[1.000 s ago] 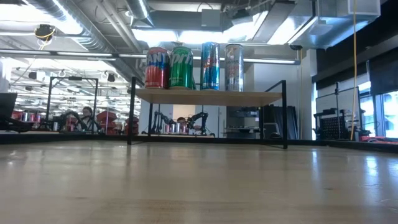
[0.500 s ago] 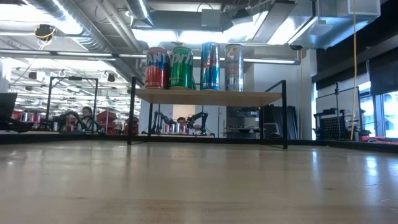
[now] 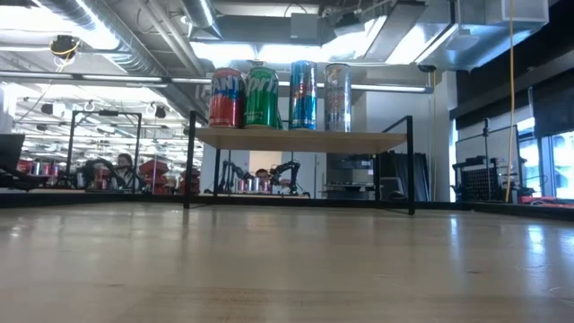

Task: Place canned beverage on shelf
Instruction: Put the white-yellow soda can on the shelf aligned with the other white-yellow soda can

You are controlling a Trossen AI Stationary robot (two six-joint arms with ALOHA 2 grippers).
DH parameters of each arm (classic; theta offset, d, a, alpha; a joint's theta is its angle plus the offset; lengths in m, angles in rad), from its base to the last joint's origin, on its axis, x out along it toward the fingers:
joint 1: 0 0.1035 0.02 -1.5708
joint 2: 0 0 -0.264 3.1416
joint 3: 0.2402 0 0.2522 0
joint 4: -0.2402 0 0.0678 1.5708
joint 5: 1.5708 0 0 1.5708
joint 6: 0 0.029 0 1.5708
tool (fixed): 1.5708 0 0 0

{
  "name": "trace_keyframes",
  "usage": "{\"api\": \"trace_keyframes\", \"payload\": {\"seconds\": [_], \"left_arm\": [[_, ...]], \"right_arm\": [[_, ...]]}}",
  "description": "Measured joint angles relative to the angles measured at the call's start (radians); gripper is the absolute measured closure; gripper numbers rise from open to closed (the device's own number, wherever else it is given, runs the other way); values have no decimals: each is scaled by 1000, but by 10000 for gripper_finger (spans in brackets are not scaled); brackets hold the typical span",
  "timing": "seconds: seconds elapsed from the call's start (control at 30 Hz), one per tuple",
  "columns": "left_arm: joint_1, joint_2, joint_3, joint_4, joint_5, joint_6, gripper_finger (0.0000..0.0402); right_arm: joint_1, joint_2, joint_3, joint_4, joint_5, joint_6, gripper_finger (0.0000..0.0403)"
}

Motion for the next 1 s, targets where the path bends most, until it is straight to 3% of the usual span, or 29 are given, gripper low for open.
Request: {"api": "trace_keyframes", "payload": {"seconds": [0.13, 0.43, 0.63, 1.0], "left_arm": [[99, 0, 73, 1, 23, 152, 176], [270, 42, 116, 11, 162, 366, 176], [332, 65, 116, 87, 227, 448, 176], [421, 79, 117, 110, 250, 545, 176]], "right_arm": [[0, 36, 0, 84, -100, -9, 28], [0, 138, 0, 289, -78, -86, 40], [0, 164, 0, 275, -4, -183, 62], [-23, 197, 0, 267, -37, -184, 72]]}}
